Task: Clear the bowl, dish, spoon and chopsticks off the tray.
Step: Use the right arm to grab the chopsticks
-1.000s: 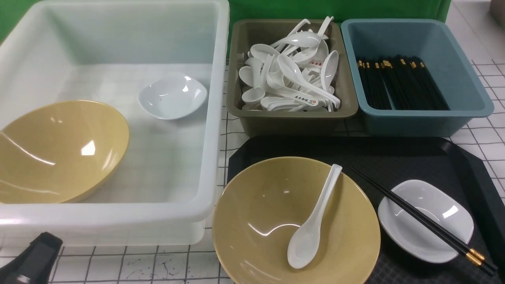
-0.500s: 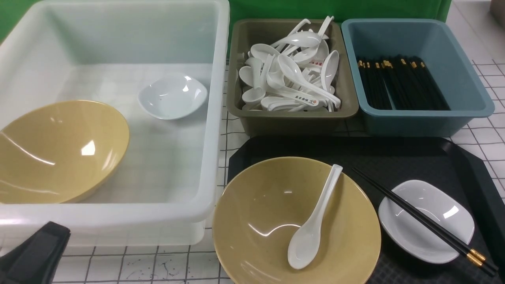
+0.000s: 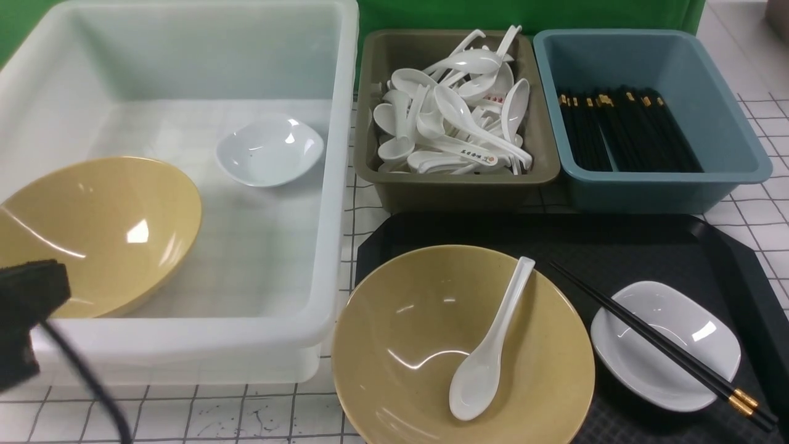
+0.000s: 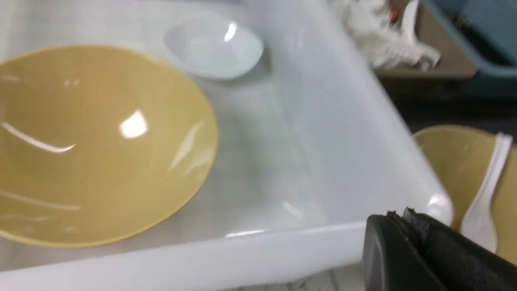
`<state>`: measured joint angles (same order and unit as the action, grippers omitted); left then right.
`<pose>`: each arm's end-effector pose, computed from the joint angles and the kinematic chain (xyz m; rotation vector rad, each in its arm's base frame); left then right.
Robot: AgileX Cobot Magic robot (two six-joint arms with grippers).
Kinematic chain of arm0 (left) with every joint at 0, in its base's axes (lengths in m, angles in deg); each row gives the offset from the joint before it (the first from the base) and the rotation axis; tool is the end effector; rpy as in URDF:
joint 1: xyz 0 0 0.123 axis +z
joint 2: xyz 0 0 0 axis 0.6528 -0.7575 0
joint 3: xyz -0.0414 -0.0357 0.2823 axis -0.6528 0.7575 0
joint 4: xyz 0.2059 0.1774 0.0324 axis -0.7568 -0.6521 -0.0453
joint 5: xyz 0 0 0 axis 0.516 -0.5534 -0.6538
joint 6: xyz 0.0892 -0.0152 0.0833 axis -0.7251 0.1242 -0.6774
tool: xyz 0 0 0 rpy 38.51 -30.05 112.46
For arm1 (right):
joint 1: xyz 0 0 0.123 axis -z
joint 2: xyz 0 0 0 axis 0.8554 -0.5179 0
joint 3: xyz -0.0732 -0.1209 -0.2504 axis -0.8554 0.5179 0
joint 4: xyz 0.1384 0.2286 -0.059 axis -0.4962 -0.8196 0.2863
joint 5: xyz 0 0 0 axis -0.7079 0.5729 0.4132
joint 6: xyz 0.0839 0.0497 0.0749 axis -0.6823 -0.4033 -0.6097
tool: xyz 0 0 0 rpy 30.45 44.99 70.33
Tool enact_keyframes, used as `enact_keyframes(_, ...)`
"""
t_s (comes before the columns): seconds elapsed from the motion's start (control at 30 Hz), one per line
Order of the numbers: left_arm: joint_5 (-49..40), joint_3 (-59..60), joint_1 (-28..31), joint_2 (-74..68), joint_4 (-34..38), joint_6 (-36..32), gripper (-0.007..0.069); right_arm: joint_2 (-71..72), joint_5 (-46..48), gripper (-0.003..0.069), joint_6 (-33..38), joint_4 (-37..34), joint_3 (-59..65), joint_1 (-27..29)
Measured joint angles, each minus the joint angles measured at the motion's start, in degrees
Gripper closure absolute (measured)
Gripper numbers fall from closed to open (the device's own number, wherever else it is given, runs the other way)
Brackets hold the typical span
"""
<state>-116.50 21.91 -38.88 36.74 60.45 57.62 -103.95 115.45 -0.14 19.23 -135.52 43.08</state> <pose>0.1366 -0.0299 0.3456 0.1464 2.2025 -0.2820 0.1350 0.0496 0.3314 -0.3741 2.2459 0.2401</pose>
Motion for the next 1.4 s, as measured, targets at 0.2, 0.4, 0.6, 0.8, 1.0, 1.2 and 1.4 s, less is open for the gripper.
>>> enact_keyframes(0.2,-5.8,-10.8,-7.6,-12.3,-4.7,-2.8,0.0638,-15.7,14.2,0.0624,11.5,0.4,-9.3,-0.1)
enact_keyframes(0.4,-5.5,-16.8,-23.0,-23.8,-4.5,-5.6,0.0638,-28.6,14.8,0.0608,15.3,1.3,-10.2,-0.3)
enact_keyframes(0.6,-0.6,-21.1,-35.6,-36.5,-4.1,-5.7,0.0638,-39.9,8.3,0.0419,17.5,2.1,-10.2,-0.3)
enact_keyframes(0.8,3.0,-22.3,-41.6,-44.5,-3.8,-7.1,0.0638,-48.9,1.4,0.0192,19.8,2.2,-10.2,-0.3)
enact_keyframes(1.0,3.0,-22.3,-42.5,-47.9,-3.8,-7.1,0.0638,-54.0,-1.8,0.016,19.9,3.1,-10.2,-0.3)
enact_keyframes(1.2,3.4,-22.3,-42.5,-48.6,-5.2,-7.2,0.0638,-57.7,-4.8,0.0237,19.9,5.2,-10.3,-0.3)
enact_keyframes(1.4,5.1,-22.3,-42.5,-48.6,-6.1,-7.3,0.0638,-59.0,-5.2,0.0407,19.9,5.9,-10.4,-0.3)
